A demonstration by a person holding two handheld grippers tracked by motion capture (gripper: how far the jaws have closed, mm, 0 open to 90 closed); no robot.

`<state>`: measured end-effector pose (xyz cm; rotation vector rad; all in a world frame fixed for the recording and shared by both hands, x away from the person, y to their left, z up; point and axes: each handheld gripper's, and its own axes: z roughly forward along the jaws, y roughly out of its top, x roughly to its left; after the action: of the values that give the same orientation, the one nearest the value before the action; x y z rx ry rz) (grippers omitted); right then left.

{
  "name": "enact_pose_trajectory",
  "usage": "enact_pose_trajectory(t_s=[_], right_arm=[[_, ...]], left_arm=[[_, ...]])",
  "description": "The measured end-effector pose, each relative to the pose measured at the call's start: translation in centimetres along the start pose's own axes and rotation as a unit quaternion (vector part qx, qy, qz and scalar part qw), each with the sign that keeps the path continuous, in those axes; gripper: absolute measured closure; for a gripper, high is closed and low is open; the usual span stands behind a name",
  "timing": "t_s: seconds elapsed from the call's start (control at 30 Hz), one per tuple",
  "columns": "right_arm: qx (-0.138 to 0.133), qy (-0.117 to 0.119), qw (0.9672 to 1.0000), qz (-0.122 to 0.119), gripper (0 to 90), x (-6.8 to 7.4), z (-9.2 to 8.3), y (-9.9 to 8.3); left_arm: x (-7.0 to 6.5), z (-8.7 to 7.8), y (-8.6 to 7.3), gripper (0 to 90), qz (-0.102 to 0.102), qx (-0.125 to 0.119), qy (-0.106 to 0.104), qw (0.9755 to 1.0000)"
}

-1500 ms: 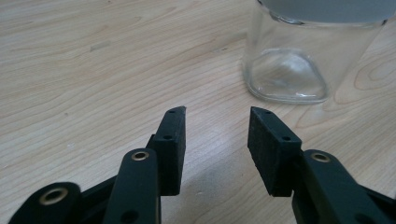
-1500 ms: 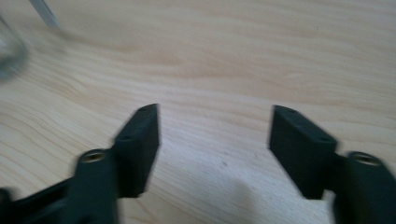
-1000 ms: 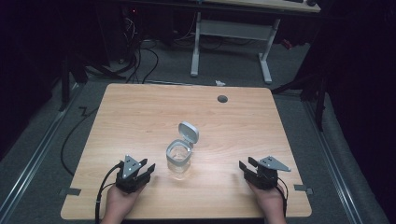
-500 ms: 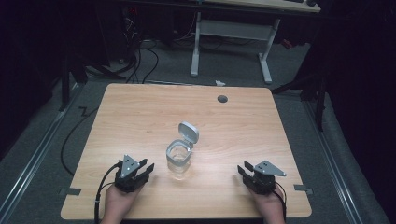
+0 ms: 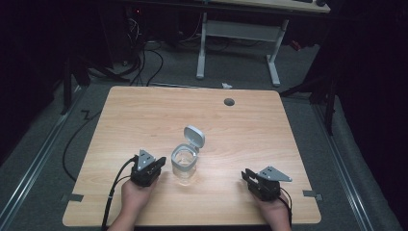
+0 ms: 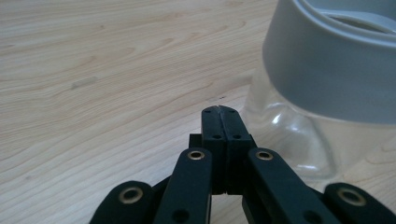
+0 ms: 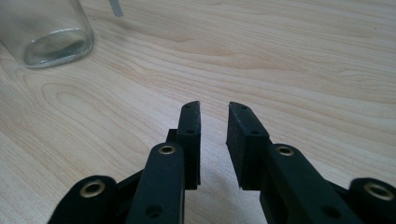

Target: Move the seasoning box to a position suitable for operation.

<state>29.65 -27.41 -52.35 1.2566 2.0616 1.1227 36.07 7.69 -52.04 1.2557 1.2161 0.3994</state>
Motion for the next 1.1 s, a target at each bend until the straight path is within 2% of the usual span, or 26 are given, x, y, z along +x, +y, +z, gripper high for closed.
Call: enact_pose_trajectory(t_s=[0.3, 0.53, 0.6, 0.8, 1.1], right_arm=[[-0.001, -0.003, 1.0, 0.009, 73.8, -0.1, 0.1, -0.1], [0.001, -0.016, 0.9999, 0.007, 74.7, 0.1, 0.3, 0.0], [0.002, -0.02, 0.9998, 0.008, 75.1, 0.2, 0.4, 0.0], [0.0, -0.014, 0.9999, 0.009, 72.1, 0.3, 0.5, 0.0], [0.0, -0.011, 0.9999, 0.01, 71.0, 0.4, 0.5, 0.0]], left_arm=[[-1.0, 0.3, -0.4, 90.0, 0.007, 0.005, -0.014, 0.9999], [-1.6, -0.4, -0.5, 90.0, 0.014, 0.004, -0.023, 0.9996], [-1.8, -0.8, -0.6, 90.0, 0.01, 0.004, -0.028, 0.9996], [-2.5, -1.5, -1.1, 90.0, 0.013, 0.008, -0.042, 0.999], [-3.5, -1.7, -1.8, 90.0, 0.012, 0.014, -0.058, 0.9981]])
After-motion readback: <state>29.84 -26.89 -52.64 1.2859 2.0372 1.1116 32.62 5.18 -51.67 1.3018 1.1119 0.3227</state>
